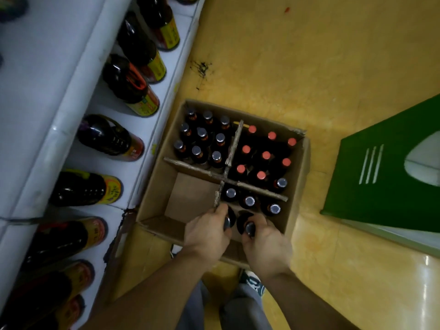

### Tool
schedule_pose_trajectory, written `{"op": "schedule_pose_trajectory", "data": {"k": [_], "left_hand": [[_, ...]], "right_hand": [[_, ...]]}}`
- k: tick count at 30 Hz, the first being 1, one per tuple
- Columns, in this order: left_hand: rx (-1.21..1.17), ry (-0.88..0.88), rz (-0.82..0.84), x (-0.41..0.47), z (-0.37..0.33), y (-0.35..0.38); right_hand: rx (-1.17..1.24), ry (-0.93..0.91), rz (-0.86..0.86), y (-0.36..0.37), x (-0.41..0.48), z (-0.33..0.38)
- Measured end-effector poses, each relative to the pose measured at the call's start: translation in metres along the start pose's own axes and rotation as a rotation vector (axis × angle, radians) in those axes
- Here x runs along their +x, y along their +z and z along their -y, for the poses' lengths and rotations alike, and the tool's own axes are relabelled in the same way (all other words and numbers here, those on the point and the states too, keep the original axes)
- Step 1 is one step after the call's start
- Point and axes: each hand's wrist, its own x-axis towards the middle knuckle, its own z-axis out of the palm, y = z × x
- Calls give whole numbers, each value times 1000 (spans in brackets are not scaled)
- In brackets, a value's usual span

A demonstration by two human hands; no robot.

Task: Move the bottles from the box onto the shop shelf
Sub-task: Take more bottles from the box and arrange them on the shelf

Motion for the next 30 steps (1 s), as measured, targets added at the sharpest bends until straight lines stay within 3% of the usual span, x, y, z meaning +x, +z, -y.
{"op": "schedule_pose_trajectory", "data": {"k": [18,30], "left_hand": [[-65,-30,-121,-177,-126,-235],[-154,-71,-273,-263,-182,-356]], "right_hand": [[121,-72,-114,-230,-196,53],[223,-275,-260,-348,-280,78]]}}
